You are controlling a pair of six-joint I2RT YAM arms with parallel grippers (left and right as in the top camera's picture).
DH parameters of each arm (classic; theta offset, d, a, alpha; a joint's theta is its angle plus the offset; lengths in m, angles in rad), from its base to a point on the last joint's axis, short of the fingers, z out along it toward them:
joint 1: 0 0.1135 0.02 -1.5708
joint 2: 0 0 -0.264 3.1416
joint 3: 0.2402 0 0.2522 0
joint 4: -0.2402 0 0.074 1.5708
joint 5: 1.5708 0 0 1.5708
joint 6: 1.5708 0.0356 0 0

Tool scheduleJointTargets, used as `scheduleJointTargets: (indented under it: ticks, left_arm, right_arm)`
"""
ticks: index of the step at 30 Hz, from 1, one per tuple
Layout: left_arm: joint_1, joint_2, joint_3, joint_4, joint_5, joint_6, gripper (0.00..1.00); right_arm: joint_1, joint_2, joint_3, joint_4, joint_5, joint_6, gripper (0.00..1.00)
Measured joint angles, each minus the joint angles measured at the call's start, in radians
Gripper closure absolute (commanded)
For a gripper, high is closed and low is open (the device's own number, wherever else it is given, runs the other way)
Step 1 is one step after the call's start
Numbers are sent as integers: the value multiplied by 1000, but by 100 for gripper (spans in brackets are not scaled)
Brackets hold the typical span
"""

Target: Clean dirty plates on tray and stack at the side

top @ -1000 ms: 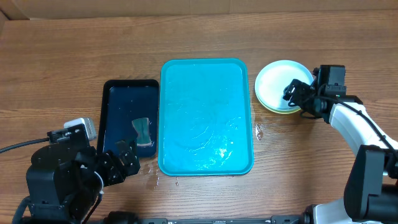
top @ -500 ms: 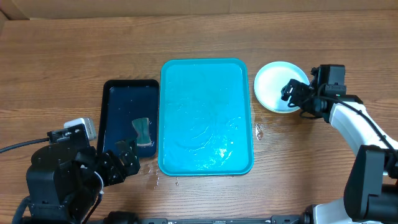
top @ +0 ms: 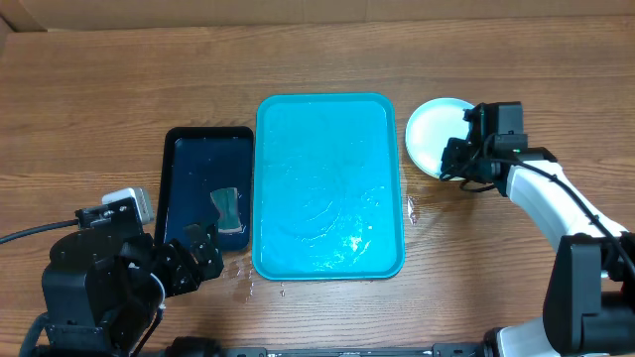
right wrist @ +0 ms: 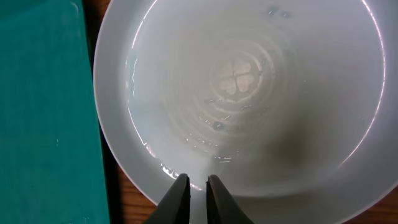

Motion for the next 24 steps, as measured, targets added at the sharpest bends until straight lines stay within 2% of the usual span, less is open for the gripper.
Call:
scheduleJointTargets:
  ticks: [11,15,17,21,24]
  left_arm:
    - [0,0,0,0,0,0,0]
    - [0,0,0,0,0,0,0]
    - [0,0,0,0,0,0,0]
    - [0,0,0,0,0,0,0]
    - [0,0,0,0,0,0,0]
  right_arm:
    - [98,53,-1,-26,35,87,88]
    - [145,53,-1,-70,26,96,95]
    - [164,53,-1,-87,23,100,95]
    - [180,53,-1,-105,21,106,90]
    - [167,53,5,-124,20,107,79]
